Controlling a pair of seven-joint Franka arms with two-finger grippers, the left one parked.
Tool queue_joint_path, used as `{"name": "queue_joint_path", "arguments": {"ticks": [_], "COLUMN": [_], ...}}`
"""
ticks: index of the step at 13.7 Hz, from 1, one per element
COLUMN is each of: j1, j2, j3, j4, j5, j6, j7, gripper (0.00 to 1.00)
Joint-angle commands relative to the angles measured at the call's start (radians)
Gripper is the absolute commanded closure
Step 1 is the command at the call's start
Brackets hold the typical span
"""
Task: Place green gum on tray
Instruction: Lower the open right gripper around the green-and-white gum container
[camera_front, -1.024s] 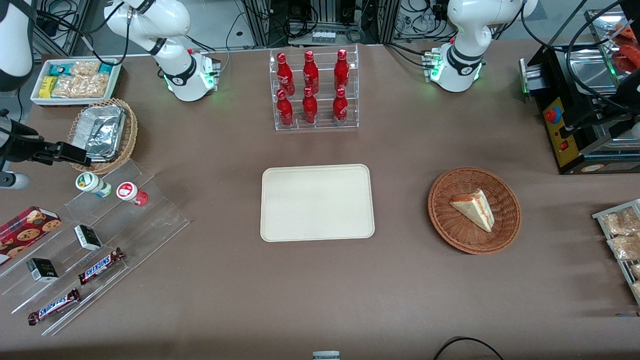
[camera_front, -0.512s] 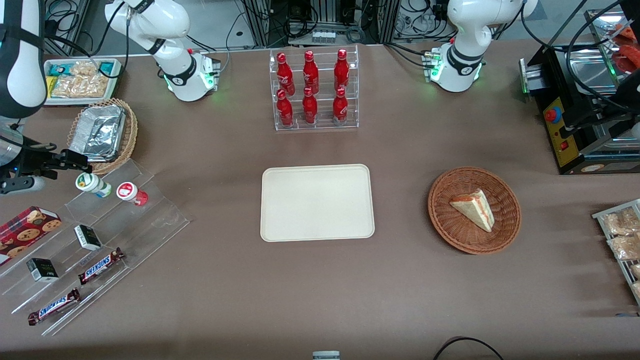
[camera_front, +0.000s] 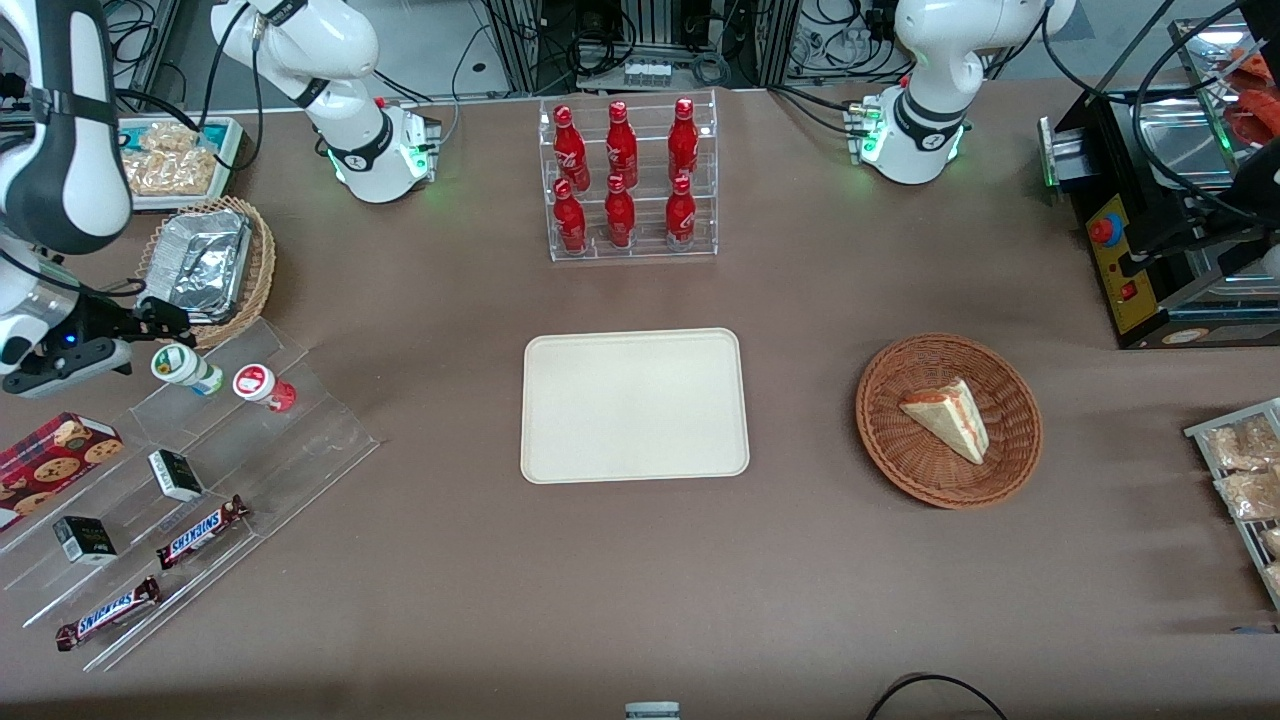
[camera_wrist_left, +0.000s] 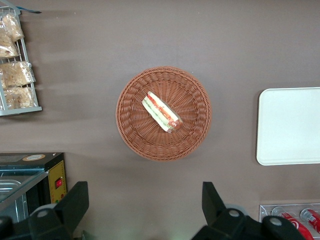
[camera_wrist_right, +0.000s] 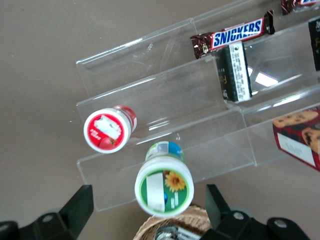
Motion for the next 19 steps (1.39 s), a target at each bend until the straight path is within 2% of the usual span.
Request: {"name": "queue_joint_path", "arguments": {"ticks": [1,12,13,14,16,17,19], "j1": [-0.003,-0.03,-0.03,-0.032,-0.029,-0.027,-0.026], "j2": [-0.02,0.031,0.037,0.042,0.045,0.045,0.048], "j3": [0.001,-0.001,-0.001,-0.001,-0.001,-0.001,0.001], "j4": [-0.053,-0.058,-0.058,-0.056,-0.053,-0.05,-0.041], "j5": [-0.002,-0.002,-0.002,-0.002,-0.002,-0.002,-0.002], "j6": [0.083,0.123,0.129,0.131,0.134,0.134,0.131], "j7": [-0.053,-0.1,-0.1,-0.1,-0.1,-0.099,-0.097], "gripper": [0.0,0.0,0.04,0.25,0.89,1.0,1.0]}}
